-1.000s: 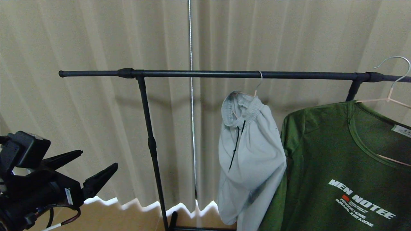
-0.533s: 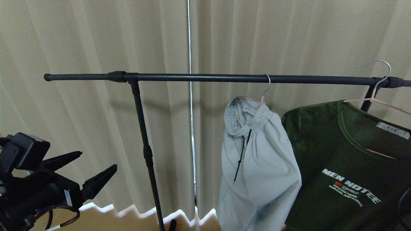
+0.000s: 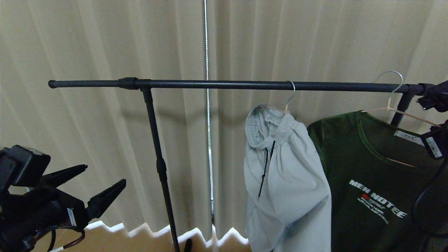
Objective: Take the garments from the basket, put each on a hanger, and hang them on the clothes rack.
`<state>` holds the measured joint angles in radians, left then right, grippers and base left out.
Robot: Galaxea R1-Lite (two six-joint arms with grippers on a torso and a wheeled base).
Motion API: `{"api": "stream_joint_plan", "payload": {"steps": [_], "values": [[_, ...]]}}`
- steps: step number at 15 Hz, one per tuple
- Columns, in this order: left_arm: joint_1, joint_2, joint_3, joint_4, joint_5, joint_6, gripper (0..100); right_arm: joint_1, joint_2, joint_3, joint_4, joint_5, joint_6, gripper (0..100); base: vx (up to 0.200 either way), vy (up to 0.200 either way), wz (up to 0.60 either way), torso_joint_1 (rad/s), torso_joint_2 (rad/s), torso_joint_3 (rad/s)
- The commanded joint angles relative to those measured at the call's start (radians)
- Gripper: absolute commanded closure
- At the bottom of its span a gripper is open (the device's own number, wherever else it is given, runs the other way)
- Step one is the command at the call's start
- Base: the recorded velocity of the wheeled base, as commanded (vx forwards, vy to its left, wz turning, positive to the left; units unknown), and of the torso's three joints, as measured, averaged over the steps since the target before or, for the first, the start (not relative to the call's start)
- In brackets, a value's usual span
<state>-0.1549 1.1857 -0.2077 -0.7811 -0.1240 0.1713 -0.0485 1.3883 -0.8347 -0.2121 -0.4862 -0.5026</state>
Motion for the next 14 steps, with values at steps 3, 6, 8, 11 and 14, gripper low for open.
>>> {"api": "stream_joint_plan", "payload": {"steps": [3, 6, 8, 11, 14], "values": [[0.000, -0.029, 0.005, 0.000, 0.000, 0.001, 0, 0.024, 0.064, -0.004, -0.033, -0.025, -0.001, 100, 0.000, 0.000, 0.00, 0.000, 0.00, 0.000], [0.000, -0.029, 0.005, 0.000, 0.000, 0.001, 0, 0.058, 0.081, -0.001, -0.069, -0.046, -0.002, 100, 0.000, 0.000, 0.00, 0.000, 0.00, 0.000], [0.000, -0.031, 0.005, 0.000, 0.000, 0.001, 0, 0.061, 0.094, -0.009, -0.072, -0.046, -0.002, 100, 0.000, 0.000, 0.00, 0.000, 0.00, 0.000], [0.000, -0.034, 0.007, 0.000, 0.000, 0.001, 0, 0.084, 0.104, -0.011, -0.070, -0.043, -0.001, 100, 0.000, 0.000, 0.00, 0.000, 0.00, 0.000], [0.000, -0.034, 0.007, 0.000, 0.000, 0.001, 0, 0.101, 0.103, -0.004, -0.072, -0.035, 0.001, 100, 0.000, 0.000, 0.00, 0.000, 0.00, 0.000]]}}
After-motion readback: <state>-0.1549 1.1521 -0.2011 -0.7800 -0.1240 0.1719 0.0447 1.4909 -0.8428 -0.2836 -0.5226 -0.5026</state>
